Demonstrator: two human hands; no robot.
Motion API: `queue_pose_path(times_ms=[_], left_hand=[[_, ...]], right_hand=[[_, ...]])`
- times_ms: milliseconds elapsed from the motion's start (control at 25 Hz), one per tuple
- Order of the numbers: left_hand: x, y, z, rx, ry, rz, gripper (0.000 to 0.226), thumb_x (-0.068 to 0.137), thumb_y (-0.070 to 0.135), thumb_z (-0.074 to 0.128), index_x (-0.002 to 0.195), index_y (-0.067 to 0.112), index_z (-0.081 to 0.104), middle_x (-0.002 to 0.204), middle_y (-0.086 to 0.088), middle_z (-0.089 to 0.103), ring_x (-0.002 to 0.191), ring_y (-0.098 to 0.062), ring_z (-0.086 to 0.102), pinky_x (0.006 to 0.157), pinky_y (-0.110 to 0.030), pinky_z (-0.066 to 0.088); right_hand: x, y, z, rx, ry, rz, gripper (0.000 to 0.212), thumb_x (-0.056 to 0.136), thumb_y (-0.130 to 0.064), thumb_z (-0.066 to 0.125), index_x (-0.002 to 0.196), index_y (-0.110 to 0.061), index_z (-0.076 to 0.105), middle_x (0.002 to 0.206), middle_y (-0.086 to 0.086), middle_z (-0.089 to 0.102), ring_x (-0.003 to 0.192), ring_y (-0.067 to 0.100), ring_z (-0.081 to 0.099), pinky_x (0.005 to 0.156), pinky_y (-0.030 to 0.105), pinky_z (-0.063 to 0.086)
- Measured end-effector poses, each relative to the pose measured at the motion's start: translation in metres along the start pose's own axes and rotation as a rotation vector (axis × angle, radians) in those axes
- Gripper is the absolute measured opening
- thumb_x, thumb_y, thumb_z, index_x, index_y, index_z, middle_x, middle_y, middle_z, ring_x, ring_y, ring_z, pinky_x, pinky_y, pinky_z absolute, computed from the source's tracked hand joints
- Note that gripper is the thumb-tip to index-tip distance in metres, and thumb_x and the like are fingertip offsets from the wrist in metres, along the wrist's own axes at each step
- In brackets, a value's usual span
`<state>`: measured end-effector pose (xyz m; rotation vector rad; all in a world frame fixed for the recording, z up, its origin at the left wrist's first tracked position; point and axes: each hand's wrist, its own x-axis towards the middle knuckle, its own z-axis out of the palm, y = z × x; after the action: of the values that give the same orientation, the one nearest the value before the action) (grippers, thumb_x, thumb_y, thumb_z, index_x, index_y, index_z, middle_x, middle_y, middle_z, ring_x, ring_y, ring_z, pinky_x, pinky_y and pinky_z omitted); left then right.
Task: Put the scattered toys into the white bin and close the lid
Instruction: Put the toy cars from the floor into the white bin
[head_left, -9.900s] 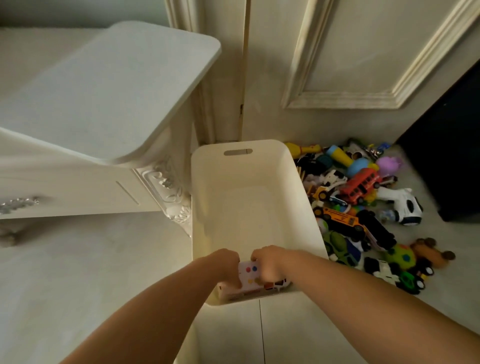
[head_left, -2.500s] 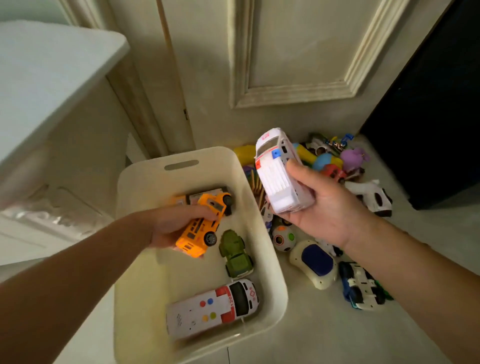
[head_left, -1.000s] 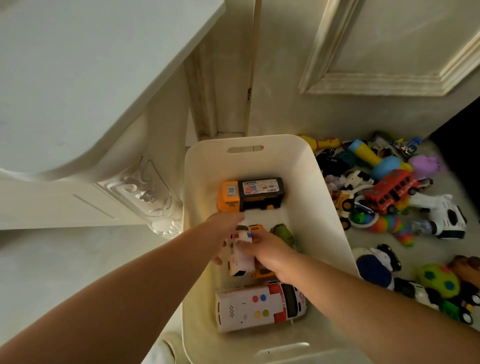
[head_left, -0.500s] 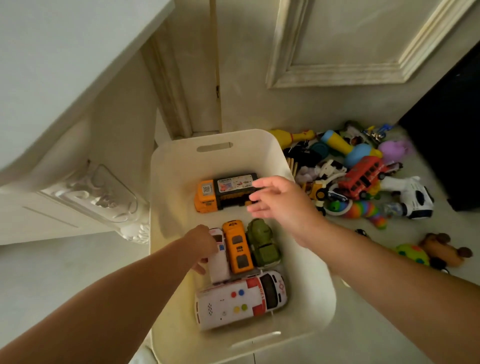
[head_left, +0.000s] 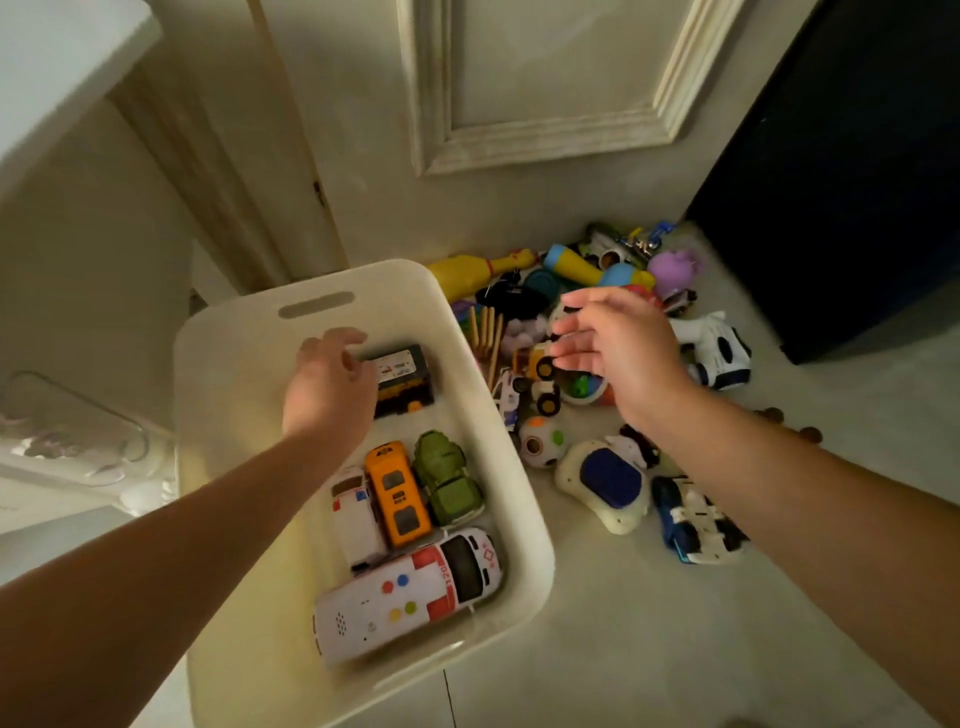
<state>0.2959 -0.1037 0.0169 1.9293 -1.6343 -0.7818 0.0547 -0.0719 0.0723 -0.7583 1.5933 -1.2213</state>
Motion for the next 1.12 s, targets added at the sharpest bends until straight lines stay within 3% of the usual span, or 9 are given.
queue_pose_path(times_ms=[120, 240, 360, 520, 640, 800, 920, 1000, 1120], left_hand=[[-0.017, 0.059, 0.003, -0.054, 0.043, 0.400, 0.031, 0.091, 0.013, 0.052, 0.119, 0.025, 0.059, 0.106, 0.002, 0.051, 0.084, -0.011, 0.055, 0.074, -0.026, 0.050], [-0.040, 0.098, 0.027, -0.051, -0.121, 0.689, 0.030, 0.091, 0.011, 0.054, 0.118, 0.023, 0.061, 0.107, 0.006, 0.049, 0.086, -0.009, 0.055, 0.074, -0.022, 0.048], [-0.054, 0.116, 0.063, 0.037, -0.343, 0.784, 0.035, 0.093, 0.014, 0.053, 0.124, 0.029, 0.057, 0.121, 0.009, 0.048, 0.097, -0.004, 0.054, 0.081, -0.020, 0.049], [-0.058, 0.114, 0.096, 0.086, -0.500, 0.789, 0.036, 0.093, 0.019, 0.053, 0.127, 0.033, 0.053, 0.131, 0.012, 0.044, 0.111, -0.007, 0.052, 0.088, -0.029, 0.052], [-0.061, 0.107, 0.104, 0.108, -0.529, 0.751, 0.038, 0.094, 0.020, 0.053, 0.129, 0.035, 0.051, 0.131, 0.013, 0.043, 0.108, -0.005, 0.053, 0.089, -0.030, 0.051], [-0.072, 0.105, 0.107, 0.160, -0.594, 0.709, 0.043, 0.093, 0.023, 0.053, 0.133, 0.036, 0.047, 0.135, 0.015, 0.039, 0.109, -0.004, 0.052, 0.090, -0.024, 0.047], [-0.083, 0.105, 0.106, 0.214, -0.662, 0.702, 0.052, 0.091, 0.027, 0.058, 0.138, 0.039, 0.039, 0.141, 0.016, 0.034, 0.112, -0.003, 0.049, 0.088, -0.016, 0.043], [-0.087, 0.102, 0.105, 0.267, -0.720, 0.725, 0.069, 0.086, 0.031, 0.065, 0.144, 0.041, 0.029, 0.147, 0.016, 0.027, 0.122, -0.004, 0.045, 0.091, -0.014, 0.039], [-0.091, 0.103, 0.106, 0.359, -0.778, 0.832, 0.110, 0.070, 0.045, 0.078, 0.147, 0.048, 0.000, 0.156, 0.021, 0.004, 0.140, -0.009, 0.024, 0.108, -0.029, 0.032]], right_hand=[[0.023, 0.022, -0.073, -0.211, 0.121, 0.084, 0.020, 0.095, -0.005, 0.044, 0.096, -0.015, 0.061, 0.089, 0.012, 0.065, 0.066, 0.019, 0.063, 0.056, 0.027, 0.054], [0.032, 0.061, -0.147, -0.878, 0.032, 0.180, 0.019, 0.088, -0.025, 0.054, 0.106, -0.026, 0.061, 0.112, 0.009, 0.064, 0.095, 0.024, 0.061, 0.076, 0.031, 0.050], [0.013, 0.109, -0.188, -1.490, -0.283, 0.328, 0.066, 0.082, -0.053, 0.061, 0.139, -0.025, 0.040, 0.143, 0.011, 0.040, 0.121, 0.028, 0.049, 0.085, 0.029, 0.041], [-0.008, 0.154, -0.183, -1.494, -0.145, 0.287, 0.101, 0.068, -0.074, 0.061, 0.149, -0.033, 0.016, 0.153, 0.008, 0.007, 0.130, 0.033, 0.039, 0.098, 0.042, 0.046], [-0.021, 0.168, -0.160, -1.490, -0.057, 0.136, 0.089, 0.074, -0.067, 0.058, 0.147, -0.032, 0.020, 0.153, 0.007, 0.006, 0.130, 0.033, 0.033, 0.092, 0.041, 0.048], [-0.041, 0.184, -0.148, -1.568, -0.177, 0.043, 0.084, 0.076, -0.051, 0.067, 0.145, -0.031, 0.024, 0.147, 0.007, 0.018, 0.126, 0.030, 0.035, 0.091, 0.037, 0.048], [-0.035, 0.170, -0.155, -1.377, -0.149, 0.135, 0.069, 0.075, -0.032, 0.071, 0.135, -0.028, 0.039, 0.134, 0.005, 0.039, 0.114, 0.025, 0.048, 0.084, 0.033, 0.049], [-0.032, 0.134, -0.157, -0.853, -0.074, 0.300, 0.056, 0.073, -0.026, 0.072, 0.124, -0.026, 0.048, 0.113, 0.003, 0.054, 0.094, 0.018, 0.058, 0.073, 0.029, 0.049], [-0.045, 0.082, -0.148, -0.038, -0.221, 0.490, 0.047, 0.070, -0.016, 0.067, 0.114, -0.022, 0.055, 0.089, 0.002, 0.062, 0.076, 0.014, 0.061, 0.064, 0.028, 0.045]])
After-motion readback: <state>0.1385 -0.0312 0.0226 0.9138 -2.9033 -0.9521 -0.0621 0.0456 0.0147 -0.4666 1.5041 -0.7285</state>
